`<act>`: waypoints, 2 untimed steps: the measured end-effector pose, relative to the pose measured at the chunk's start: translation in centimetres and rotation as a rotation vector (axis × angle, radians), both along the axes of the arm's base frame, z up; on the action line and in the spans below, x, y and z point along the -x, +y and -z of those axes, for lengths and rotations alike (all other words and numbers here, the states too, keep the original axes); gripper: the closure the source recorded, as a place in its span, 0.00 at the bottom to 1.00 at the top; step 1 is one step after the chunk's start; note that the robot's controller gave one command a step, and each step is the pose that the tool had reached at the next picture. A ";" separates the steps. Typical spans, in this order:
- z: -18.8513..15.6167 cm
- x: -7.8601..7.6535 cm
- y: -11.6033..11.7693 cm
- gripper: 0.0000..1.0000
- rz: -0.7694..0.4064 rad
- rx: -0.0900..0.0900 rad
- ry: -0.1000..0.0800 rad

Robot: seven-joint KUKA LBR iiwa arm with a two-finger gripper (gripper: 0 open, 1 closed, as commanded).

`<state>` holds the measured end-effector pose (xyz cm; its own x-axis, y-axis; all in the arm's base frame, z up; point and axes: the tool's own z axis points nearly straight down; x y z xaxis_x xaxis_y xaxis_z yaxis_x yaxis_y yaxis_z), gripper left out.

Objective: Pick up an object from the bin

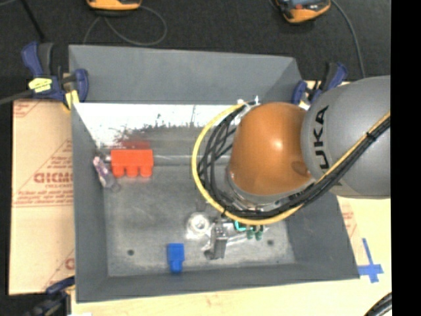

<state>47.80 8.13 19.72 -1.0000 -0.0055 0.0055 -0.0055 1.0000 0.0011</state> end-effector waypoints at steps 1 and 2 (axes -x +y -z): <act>12.8 0.0 -4.2 0.00 0.071 -0.002 -0.019; 12.6 -4.6 -4.4 0.00 -0.272 0.002 -0.011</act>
Offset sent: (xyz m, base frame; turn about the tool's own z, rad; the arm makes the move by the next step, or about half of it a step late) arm -0.0038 -0.0418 -0.1272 0.0660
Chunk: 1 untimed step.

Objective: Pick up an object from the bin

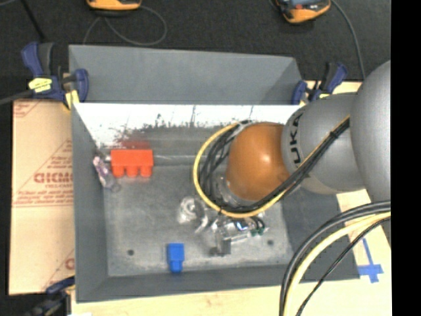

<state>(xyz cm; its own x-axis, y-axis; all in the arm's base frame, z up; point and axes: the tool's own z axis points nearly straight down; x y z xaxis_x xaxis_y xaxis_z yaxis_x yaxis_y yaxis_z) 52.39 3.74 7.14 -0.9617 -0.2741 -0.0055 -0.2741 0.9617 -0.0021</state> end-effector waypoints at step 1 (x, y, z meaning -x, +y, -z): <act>0.0 -3.1 0.7 0.00 0.541 -0.006 0.000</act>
Offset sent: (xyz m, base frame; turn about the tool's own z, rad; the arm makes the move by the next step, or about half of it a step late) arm 0.0295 0.0063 -0.0014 0.5427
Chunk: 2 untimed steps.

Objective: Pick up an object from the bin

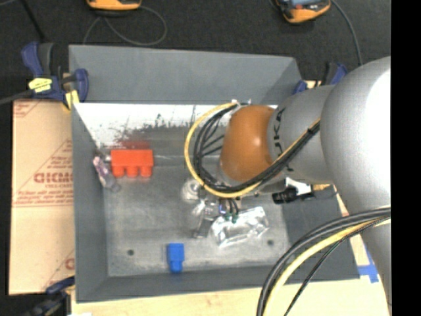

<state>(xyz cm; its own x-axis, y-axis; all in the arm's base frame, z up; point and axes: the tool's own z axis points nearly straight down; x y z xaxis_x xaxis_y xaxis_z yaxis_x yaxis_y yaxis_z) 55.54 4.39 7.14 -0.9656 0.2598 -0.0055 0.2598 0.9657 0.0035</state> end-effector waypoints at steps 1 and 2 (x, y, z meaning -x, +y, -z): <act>0.0 -4.1 1.9 0.00 0.275 -0.001 0.003; 0.1 -8.2 5.3 0.00 0.512 0.000 0.007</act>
Offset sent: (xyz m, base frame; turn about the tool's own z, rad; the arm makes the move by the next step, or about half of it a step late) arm 0.0393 0.0192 -0.0014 0.2792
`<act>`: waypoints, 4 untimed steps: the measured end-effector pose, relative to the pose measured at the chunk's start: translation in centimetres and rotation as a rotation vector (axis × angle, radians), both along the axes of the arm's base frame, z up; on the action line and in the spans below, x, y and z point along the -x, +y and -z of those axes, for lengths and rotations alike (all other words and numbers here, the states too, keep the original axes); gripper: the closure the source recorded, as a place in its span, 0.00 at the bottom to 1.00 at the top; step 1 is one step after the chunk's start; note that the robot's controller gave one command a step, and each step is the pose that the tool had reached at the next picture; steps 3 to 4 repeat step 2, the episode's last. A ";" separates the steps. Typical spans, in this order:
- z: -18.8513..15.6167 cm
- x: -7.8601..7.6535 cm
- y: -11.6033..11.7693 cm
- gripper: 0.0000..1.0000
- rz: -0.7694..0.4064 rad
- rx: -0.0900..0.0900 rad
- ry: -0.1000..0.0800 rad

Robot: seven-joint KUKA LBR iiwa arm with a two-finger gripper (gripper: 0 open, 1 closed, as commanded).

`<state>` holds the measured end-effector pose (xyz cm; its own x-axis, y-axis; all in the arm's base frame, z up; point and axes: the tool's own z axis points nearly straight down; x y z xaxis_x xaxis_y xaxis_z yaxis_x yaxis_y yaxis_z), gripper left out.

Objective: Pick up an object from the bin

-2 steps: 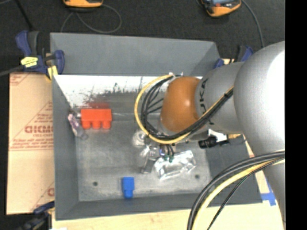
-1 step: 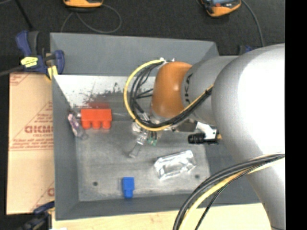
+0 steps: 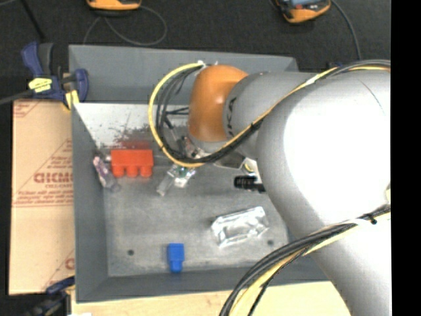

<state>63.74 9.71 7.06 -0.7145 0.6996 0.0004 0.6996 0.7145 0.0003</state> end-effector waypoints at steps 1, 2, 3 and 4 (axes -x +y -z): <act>-0.3 -0.1 -0.2 1.00 -0.002 0.002 -0.004; -9.3 -0.4 -0.2 1.00 -0.010 -0.001 -0.010; -9.3 -0.4 -0.2 1.00 -0.010 -0.001 -0.010; -9.3 -0.4 -0.2 1.00 -0.010 -0.001 -0.010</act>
Offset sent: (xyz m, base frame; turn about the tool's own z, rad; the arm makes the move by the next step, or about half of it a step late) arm 0.0000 0.0000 0.0000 0.0000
